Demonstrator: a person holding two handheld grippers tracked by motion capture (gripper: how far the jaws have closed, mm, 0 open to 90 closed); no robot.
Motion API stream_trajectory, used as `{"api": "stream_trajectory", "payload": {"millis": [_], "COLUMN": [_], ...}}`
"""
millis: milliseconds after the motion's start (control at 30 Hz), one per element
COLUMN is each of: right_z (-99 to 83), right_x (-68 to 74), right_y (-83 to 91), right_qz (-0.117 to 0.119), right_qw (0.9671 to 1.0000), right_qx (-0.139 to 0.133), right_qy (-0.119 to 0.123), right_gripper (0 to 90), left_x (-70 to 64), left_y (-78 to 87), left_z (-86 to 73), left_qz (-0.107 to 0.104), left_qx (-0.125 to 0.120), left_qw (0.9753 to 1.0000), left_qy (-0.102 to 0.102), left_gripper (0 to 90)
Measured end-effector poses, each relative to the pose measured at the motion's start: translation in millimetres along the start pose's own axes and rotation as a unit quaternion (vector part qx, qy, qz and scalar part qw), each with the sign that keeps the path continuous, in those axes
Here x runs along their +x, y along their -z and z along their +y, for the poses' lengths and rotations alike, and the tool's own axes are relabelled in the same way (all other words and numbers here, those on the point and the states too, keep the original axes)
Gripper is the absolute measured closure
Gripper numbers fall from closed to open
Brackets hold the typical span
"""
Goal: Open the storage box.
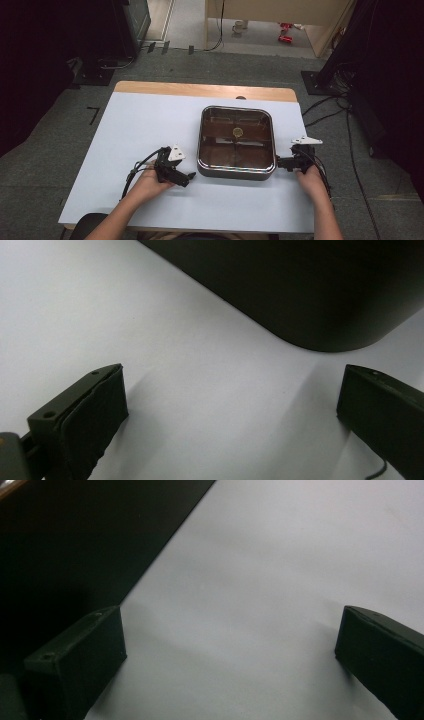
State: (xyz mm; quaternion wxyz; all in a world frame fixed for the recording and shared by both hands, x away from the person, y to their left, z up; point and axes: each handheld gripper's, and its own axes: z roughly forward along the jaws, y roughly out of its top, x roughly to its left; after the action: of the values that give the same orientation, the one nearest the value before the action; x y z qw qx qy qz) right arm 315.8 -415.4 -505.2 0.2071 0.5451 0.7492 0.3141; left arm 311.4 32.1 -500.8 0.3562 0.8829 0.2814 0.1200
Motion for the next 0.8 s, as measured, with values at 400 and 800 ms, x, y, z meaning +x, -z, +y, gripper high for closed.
{"api": "stream_trajectory", "payload": {"millis": [400,800], "right_z": [0.0,0.0], "right_x": [-0.1,-0.1], "right_y": [-0.1,-0.1], "right_qz": [0.0,0.0], "right_qw": [1.0,1.0], "right_qx": [-0.001,0.0], "right_qy": [0.001,0.001], "right_gripper": [0.0,0.0], "left_x": [5.4,24.0], "left_y": [5.3,17.3], "left_z": [9.9,22.0], "left_qz": [-0.013,-0.043], "left_qx": [0.025,0.041], "left_qw": [0.9996,0.9982], "left_qy": [-0.01,0.003], "left_gripper": [16.5,34.6]}}
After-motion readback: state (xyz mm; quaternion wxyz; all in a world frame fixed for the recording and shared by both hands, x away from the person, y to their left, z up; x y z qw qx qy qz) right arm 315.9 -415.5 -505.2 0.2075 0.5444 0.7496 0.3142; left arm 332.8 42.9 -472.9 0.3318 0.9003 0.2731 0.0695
